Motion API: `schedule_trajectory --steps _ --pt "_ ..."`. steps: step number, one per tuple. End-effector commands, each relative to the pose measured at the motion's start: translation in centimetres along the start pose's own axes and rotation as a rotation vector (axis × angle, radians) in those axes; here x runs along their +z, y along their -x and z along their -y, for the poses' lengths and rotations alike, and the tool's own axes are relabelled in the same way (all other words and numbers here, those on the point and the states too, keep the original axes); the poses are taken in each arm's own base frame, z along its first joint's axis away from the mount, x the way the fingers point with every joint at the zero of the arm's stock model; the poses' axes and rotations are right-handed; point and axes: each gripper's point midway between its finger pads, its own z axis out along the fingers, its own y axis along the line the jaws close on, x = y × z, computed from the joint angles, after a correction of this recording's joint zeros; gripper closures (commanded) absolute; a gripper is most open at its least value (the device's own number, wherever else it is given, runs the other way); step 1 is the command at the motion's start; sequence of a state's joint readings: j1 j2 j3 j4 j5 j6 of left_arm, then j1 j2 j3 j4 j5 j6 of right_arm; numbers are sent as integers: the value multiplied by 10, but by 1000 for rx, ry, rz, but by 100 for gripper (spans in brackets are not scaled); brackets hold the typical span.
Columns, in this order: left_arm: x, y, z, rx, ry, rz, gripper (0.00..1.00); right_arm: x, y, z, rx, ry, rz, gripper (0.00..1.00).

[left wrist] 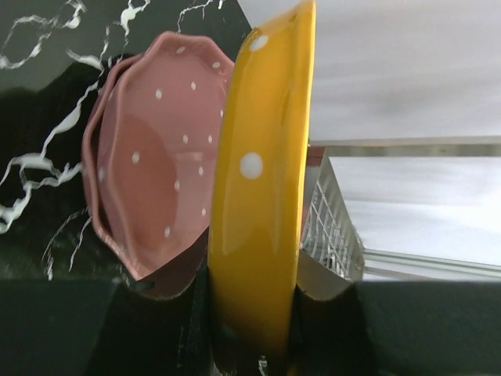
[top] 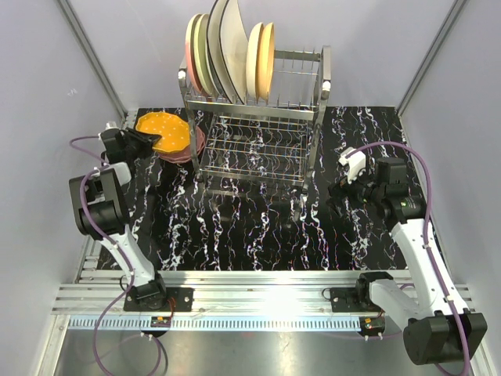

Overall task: Unload the plates from the dish rack
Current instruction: Place the plate on the table

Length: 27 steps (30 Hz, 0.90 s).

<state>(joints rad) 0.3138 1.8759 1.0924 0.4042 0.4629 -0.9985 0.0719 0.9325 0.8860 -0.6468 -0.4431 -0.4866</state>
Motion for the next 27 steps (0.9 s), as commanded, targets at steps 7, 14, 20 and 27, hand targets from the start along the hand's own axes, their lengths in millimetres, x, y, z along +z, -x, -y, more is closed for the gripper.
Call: schedule_trajectory --steps 7,14,20,27 --pt "36 24 61 144 -125 70 99 4 3 8 -30 -27 8 0" --pt "53 11 57 159 -98 34 95 4 1 8 -32 -24 2 0" --pt "59 7 51 161 -68 22 81 4 1 8 -33 -25 4 0" --pt "65 0 38 170 -18 -6 56 4 1 8 -36 -26 5 0"
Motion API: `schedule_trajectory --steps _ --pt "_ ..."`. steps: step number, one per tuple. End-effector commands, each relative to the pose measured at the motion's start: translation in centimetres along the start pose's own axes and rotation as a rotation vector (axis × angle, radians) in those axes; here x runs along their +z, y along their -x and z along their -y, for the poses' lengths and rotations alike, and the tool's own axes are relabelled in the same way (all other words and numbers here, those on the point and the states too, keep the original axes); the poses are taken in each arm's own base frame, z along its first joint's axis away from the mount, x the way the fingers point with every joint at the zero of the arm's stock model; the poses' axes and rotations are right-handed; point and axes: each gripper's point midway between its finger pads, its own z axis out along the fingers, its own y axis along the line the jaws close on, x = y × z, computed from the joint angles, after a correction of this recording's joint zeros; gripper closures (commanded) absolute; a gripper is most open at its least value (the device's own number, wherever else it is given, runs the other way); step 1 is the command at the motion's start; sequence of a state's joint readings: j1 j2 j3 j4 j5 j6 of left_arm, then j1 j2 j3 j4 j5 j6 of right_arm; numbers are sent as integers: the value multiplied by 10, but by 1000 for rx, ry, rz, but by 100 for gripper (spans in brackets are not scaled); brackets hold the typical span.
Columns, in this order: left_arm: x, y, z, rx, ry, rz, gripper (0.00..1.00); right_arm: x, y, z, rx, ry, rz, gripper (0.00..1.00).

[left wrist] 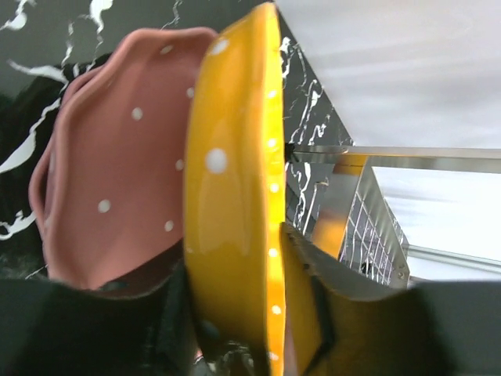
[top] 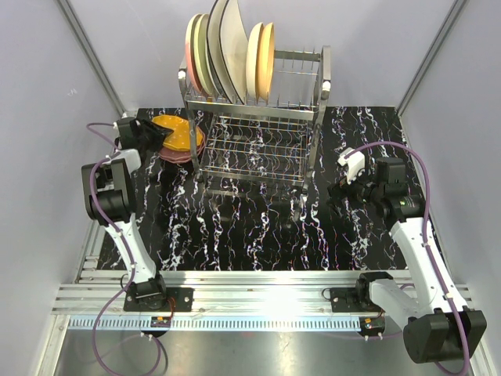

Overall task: Unload the plates from the dish rack
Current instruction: Place the plate on the table

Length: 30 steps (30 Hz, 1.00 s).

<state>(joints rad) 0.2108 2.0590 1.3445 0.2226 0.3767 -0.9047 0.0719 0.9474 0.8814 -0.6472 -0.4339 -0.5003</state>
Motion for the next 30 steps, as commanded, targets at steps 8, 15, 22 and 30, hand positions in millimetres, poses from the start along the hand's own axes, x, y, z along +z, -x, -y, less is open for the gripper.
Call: schedule_trajectory --steps 8,15,22,30 --pt "-5 29 33 151 -37 67 37 -1 7 7 -32 -29 30 0" --pt "-15 35 28 231 39 69 34 -2 8 6 -35 -31 35 0" --pt "-24 39 24 294 86 74 33 -4 10 6 -40 -35 45 0" --pt "-39 46 22 342 139 93 33 -6 12 6 -46 -39 57 0"
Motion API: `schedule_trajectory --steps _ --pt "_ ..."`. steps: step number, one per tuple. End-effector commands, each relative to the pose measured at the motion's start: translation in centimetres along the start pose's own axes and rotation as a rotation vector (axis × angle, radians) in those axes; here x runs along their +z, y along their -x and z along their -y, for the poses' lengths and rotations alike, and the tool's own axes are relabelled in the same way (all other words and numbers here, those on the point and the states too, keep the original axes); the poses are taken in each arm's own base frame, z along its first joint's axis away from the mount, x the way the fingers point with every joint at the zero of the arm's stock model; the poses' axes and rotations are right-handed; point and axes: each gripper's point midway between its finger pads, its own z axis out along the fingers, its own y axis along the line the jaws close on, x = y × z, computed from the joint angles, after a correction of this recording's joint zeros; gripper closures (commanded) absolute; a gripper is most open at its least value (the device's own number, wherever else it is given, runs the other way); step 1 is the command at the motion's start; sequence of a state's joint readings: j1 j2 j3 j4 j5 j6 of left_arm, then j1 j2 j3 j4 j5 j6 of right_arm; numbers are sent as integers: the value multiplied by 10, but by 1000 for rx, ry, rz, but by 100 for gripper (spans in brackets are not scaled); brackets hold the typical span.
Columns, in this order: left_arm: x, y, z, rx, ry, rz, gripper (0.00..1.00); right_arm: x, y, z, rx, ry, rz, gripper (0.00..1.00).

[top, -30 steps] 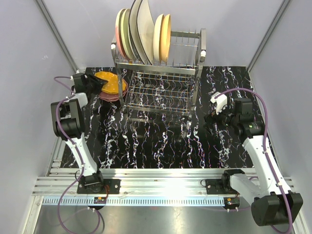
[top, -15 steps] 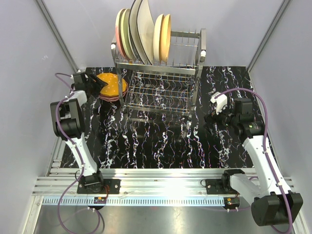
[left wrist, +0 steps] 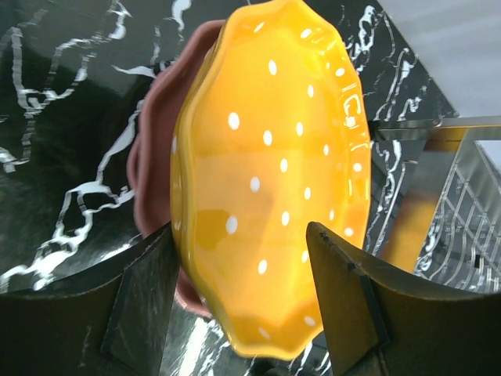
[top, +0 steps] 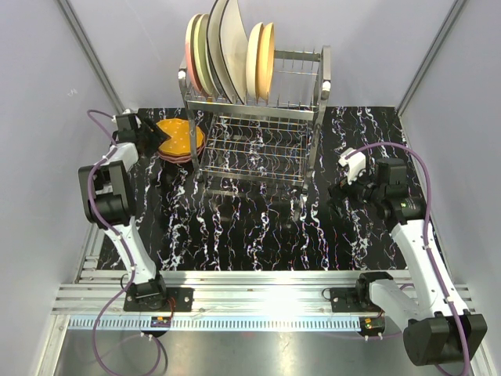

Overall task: Unload the plates from the dish rack
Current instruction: Place the plate on the table

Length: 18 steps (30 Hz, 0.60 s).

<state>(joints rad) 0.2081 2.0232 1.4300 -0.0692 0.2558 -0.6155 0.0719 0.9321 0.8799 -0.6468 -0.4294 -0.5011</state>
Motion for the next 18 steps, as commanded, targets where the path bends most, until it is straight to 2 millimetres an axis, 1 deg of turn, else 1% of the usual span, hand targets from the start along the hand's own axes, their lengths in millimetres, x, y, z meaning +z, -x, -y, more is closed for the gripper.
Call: schedule_trajectory --steps 1,3,6,7,9,11,12,14,15,16,17,18 --pt "-33 50 33 105 -36 148 33 -3 10 5 -40 -28 48 0" --pt "-39 54 34 113 -28 156 32 -3 11 6 -41 -32 51 0" --pt "-43 54 32 120 -20 155 32 -4 12 6 -43 -34 55 0" --pt "-43 51 29 123 -14 149 32 -4 11 5 -42 -34 54 0" --pt "-50 56 27 133 -6 164 32 -5 12 5 -44 -34 56 0" --pt "-56 54 24 148 17 167 32 -5 13 6 -45 -37 60 0" --pt "-65 59 25 179 26 185 32 -6 13 7 -45 -42 61 0" --pt "-76 59 22 202 51 200 32 -7 13 6 -45 -40 62 0" --pt "-93 66 31 227 39 236 32 -7 14 6 -46 -43 67 0" --pt "-98 60 25 231 51 235 32 -8 15 6 -46 -42 69 0" --pt "-108 61 28 238 41 255 32 -8 16 5 -46 -38 73 0" --pt "-128 68 41 249 10 304 32 -9 18 5 -46 -37 79 0"
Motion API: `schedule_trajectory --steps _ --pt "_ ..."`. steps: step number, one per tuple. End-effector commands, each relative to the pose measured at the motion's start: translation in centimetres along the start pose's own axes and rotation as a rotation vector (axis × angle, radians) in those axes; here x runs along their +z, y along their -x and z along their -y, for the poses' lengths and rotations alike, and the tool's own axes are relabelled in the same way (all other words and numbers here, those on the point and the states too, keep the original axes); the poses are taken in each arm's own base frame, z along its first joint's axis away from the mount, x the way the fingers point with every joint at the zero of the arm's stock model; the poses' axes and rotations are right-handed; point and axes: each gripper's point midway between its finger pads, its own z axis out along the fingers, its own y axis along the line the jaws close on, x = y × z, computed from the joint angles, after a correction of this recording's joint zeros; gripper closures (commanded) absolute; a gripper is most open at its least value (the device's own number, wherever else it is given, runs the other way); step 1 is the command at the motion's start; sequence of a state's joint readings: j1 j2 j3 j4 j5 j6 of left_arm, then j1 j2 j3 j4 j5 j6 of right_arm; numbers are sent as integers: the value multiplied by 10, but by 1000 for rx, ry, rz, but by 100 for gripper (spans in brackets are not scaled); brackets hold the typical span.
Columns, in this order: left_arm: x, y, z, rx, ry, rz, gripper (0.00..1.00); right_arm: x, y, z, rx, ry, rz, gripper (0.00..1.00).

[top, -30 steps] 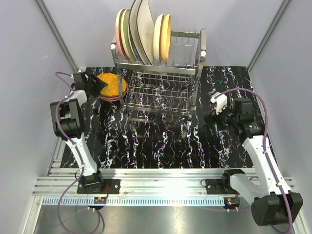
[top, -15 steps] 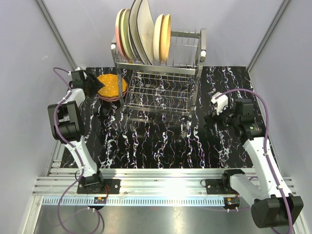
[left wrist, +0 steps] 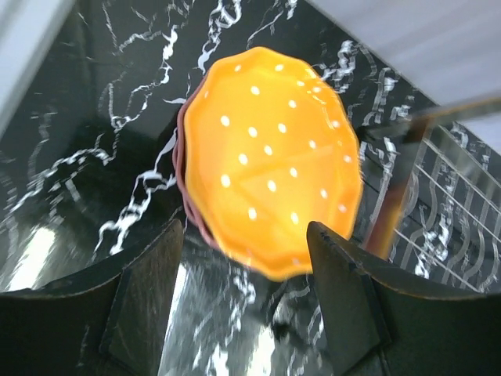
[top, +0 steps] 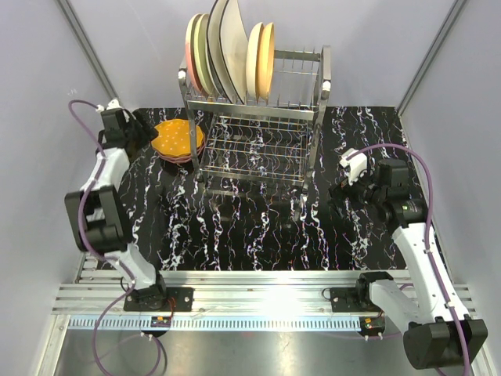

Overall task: Unload the plates from the dish rack
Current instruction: Place the plate on the table, then grab a plate with the right arm

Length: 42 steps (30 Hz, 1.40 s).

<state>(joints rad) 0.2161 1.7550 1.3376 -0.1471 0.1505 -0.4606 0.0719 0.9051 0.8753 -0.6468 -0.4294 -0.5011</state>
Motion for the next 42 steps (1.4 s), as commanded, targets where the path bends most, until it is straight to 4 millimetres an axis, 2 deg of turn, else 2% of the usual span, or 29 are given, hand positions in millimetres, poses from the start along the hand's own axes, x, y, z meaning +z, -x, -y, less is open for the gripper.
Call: schedule_trajectory --steps 1,3,4,6,7,8,9,10,11,12,14,15,16,17,18,20,21,23,24,25,26,27,30,31,34,37,39,40,42 --pt "-54 34 16 74 -36 163 32 -5 17 5 -33 -26 67 0" --pt "-69 27 16 85 -46 173 31 -8 23 4 -36 -25 90 0" --pt "-92 35 27 98 -81 219 31 -10 26 3 -34 -24 100 0" --pt "-109 25 27 113 -99 230 30 -15 33 1 -39 -24 124 0" --pt "-129 29 37 126 -139 264 27 -17 35 1 -36 -24 128 0" --pt "-139 27 40 137 -156 277 25 -19 38 1 -34 -24 132 0" --pt "-141 13 34 143 -152 257 23 -23 46 1 -40 -22 147 0" --pt "-148 8 37 149 -177 257 9 -25 49 1 -35 -18 150 0" --pt "-164 10 41 157 -198 289 1 -26 50 0 -26 -10 140 0" --pt "-167 -1 38 157 -198 272 1 -33 63 1 -32 -12 161 0" --pt "-179 -9 45 169 -249 271 1 -38 68 -5 -15 26 144 0" --pt "-188 -14 47 173 -269 278 1 -48 86 -9 -32 49 185 0" --pt "-194 -19 51 180 -301 268 1 -52 92 -13 -21 73 194 0" --pt "-197 -22 51 176 -302 264 1 -54 95 -18 -7 106 185 0" --pt "-202 -28 50 158 -302 256 1 -64 112 -24 -18 140 227 0" --pt "-208 -37 53 152 -331 233 1 -68 123 -30 24 188 236 0" --pt "-211 -44 54 147 -349 218 1 -76 139 -36 35 222 272 0" --pt "-217 -55 62 150 -409 187 1 -78 150 -41 65 279 276 0" --pt "-217 -61 64 141 -428 170 1 -87 165 -48 56 326 308 0" --pt "-223 -65 70 141 -471 158 1 -89 169 -52 83 359 305 0" --pt "-226 -69 73 138 -497 145 1 -87 175 -53 98 392 301 0" --pt "-228 -75 76 148 -521 131 1 -97 189 -57 103 422 332 0" --pt "-237 -86 82 218 -545 96 1 -105 215 -57 116 455 368 0" --pt "-240 -85 80 237 -525 107 1 -101 221 -54 124 461 367 0" --pt "-242 -94 72 316 -456 105 1 -107 241 -58 110 475 387 0" --pt "-244 -102 69 397 -427 143 1 -94 255 -65 93 487 366 1" --pt "-245 -106 65 449 -406 161 1 -93 268 -72 68 478 378 0" --pt "-245 -107 62 461 -388 166 1 -84 270 -71 79 486 360 0" --pt "-249 -110 61 493 -386 176 1 -86 284 -70 66 472 378 0"
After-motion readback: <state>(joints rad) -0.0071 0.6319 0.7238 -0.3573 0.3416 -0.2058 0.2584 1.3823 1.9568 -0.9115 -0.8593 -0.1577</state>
